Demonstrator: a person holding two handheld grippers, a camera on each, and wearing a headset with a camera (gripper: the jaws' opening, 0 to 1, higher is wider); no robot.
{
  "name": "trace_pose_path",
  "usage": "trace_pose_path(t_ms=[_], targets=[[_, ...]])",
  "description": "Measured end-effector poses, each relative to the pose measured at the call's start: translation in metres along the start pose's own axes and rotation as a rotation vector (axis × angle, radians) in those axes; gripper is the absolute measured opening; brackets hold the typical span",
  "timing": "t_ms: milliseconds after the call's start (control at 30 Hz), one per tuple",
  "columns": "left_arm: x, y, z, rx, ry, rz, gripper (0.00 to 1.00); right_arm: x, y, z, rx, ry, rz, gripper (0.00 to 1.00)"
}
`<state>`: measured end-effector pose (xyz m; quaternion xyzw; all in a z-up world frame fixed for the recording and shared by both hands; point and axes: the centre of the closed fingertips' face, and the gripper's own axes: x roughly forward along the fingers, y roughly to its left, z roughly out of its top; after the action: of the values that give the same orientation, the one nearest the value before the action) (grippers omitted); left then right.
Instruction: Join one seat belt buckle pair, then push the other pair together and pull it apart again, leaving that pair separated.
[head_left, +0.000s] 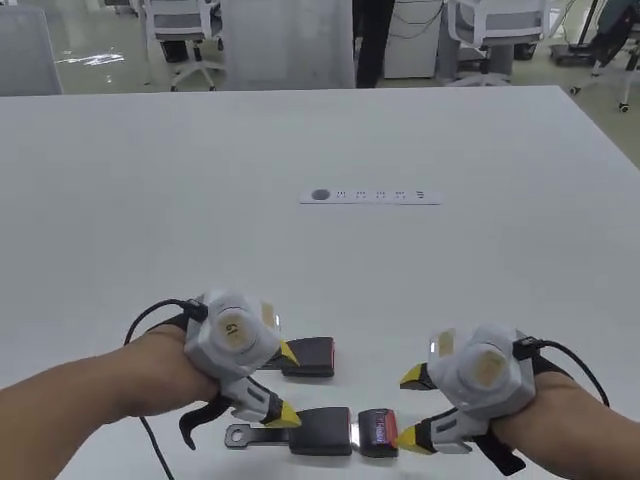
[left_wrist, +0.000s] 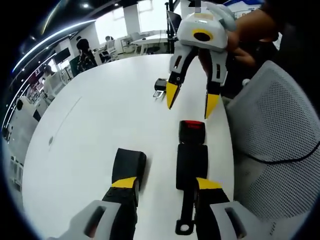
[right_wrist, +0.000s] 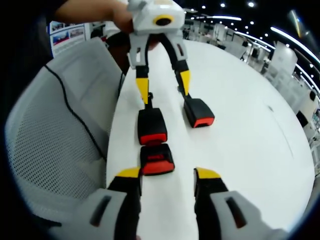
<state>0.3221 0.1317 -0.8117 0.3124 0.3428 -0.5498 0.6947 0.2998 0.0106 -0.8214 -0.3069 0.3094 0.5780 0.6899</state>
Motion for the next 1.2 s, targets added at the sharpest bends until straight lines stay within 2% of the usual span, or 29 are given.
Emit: trace_pose_path(t_ms=[133,300,400,533,700,867,967,1100,1200], targets=[[0.001,0.009,-0.002,-0.018,-0.008,0.009,0.48,-0.010,-0.015,-0.016,0.014,0.022,-0.024,0.38],[0.004,0.022,-0.007,-0.016,0.006,0.018,0.49,-0.023,-0.033,-0.035,0.029,0.048,-0.054,0.38],[0.004,0.031,-0.006,-0.032,-0.001,0.020,0.49,-0.030,-0.045,-0.047,0.027,0.066,-0.069,0.38],[0.007,0.043,-0.008,-0.008,0.023,0.022,0.49,-0.037,-0.059,-0.060,0.031,0.082,-0.085,0.38],[0.012,0.051,-0.008,0.025,0.045,0.004,0.49,-0.047,-0.079,-0.082,0.028,0.133,-0.106,0.39],[0.021,0.055,-0.012,0.042,0.078,-0.023,0.49,-0.048,-0.086,-0.099,0.034,0.170,-0.091,0.41],[0.028,0.058,-0.015,0.066,0.097,-0.043,0.50,-0.047,-0.090,-0.110,-0.004,0.212,-0.098,0.45],[0.034,0.061,-0.018,0.066,0.110,-0.070,0.50,-0.044,-0.089,-0.115,0.014,0.217,-0.059,0.42],[0.035,0.062,-0.014,0.066,0.108,-0.079,0.49,-0.043,-0.092,-0.118,0.019,0.219,-0.048,0.41]])
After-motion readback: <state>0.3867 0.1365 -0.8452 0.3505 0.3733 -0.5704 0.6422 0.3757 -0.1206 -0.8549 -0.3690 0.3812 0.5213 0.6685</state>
